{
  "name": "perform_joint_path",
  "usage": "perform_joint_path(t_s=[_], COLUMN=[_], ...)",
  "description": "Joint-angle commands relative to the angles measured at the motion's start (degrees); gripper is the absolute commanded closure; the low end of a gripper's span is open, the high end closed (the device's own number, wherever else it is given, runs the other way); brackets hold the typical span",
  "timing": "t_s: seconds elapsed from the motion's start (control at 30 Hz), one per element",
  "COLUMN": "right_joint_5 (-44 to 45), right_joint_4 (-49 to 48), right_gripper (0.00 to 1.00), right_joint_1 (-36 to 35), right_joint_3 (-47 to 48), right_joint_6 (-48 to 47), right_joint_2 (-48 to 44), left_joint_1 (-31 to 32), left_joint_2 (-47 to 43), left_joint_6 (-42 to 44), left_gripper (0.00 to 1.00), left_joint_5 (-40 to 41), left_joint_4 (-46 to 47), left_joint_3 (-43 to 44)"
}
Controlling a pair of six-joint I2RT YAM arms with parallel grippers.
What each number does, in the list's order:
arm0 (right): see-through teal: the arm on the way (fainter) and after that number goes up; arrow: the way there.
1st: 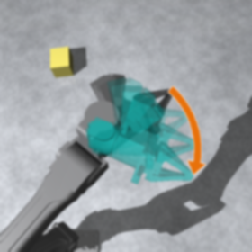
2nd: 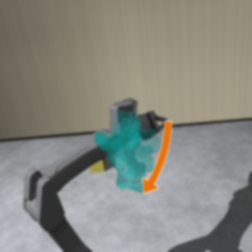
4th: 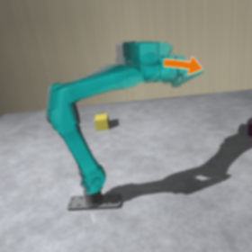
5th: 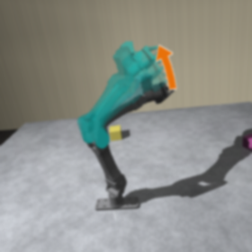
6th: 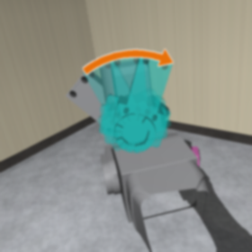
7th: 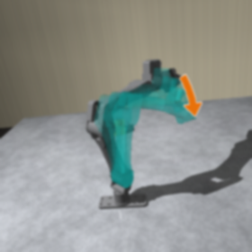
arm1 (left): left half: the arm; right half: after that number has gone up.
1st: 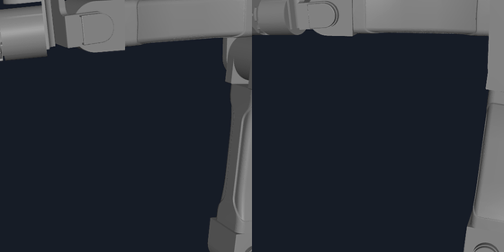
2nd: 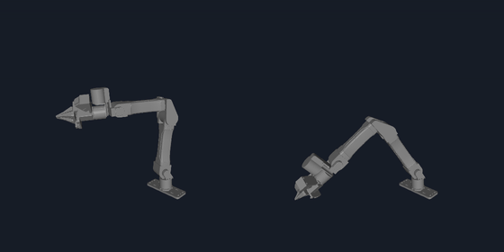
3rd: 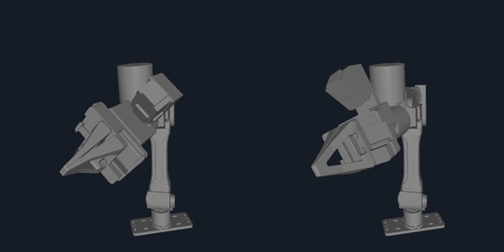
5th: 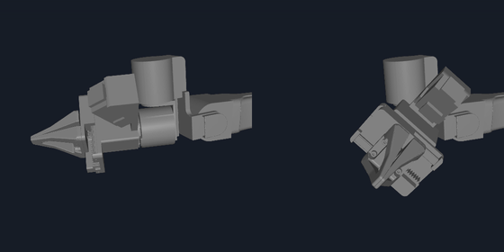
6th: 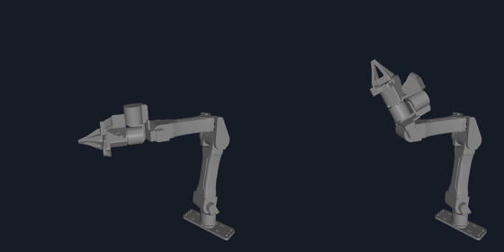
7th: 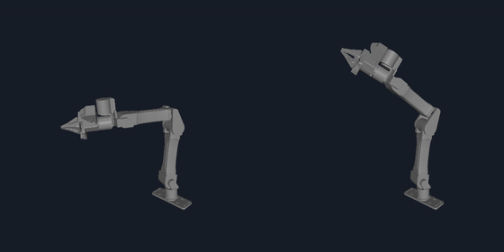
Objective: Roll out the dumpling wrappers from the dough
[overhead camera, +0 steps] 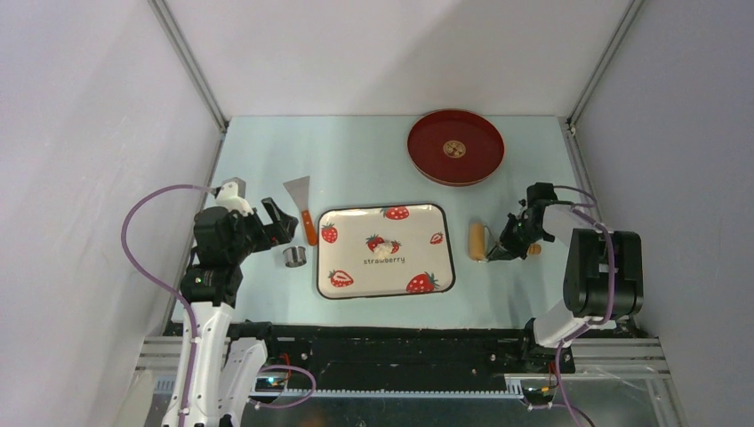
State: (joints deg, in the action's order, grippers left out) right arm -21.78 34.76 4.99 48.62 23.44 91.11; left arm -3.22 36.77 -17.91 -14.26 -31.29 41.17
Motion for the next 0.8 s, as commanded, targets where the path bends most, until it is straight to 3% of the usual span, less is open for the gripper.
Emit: perform_joint_path(t_s=[0.0,0.1,0.33,0.4,0.53,0.67,0.77], right_joint_5=[1.71,2.59,9.09,8.78,1.93,-3.57,-5.00], right_joint_4=[5.79,6.55,9.90,9.89,7.56,5.56,4.24], right_gripper=[0.90,0.76,0.59,0.50,0.43,0.41,0.40], right_joint_1=[-3.11,-4.70,-7.47,-6.05,2.82,10.27,13.32], right_joint_3=[-0.60,-0.58,0.15,0.00,-1.66,-3.30,-3.31], right_joint_6=[-3.92,-3.40,-0.56,-0.37,-0.76,-1.59,-1.92], right_joint_2=[-3.43,-4.47,-7.21,-8.18,-10.15,-10.65,-8.62], left_joint_1=[0.24,0.24,0.33,0.50,2.39,10.52,20.30], left_joint_2=[0.06,0.05,0.32,0.43,1.97,4.75,8.95], left_joint_6=[1.39,1.54,3.91,3.77,3.11,2.04,0.59], left_gripper=[0.00,0.00,0.00,0.00,0.00,0.00,0.00], left_joint_5=[-1.46,-1.78,-8.01,-9.25,-10.31,-6.28,-1.71], left_joint_4=[1.58,1.58,2.36,2.85,3.48,4.10,5.69], left_joint_3=[-0.21,-0.14,-0.04,-0.44,-0.50,-0.09,0.92])
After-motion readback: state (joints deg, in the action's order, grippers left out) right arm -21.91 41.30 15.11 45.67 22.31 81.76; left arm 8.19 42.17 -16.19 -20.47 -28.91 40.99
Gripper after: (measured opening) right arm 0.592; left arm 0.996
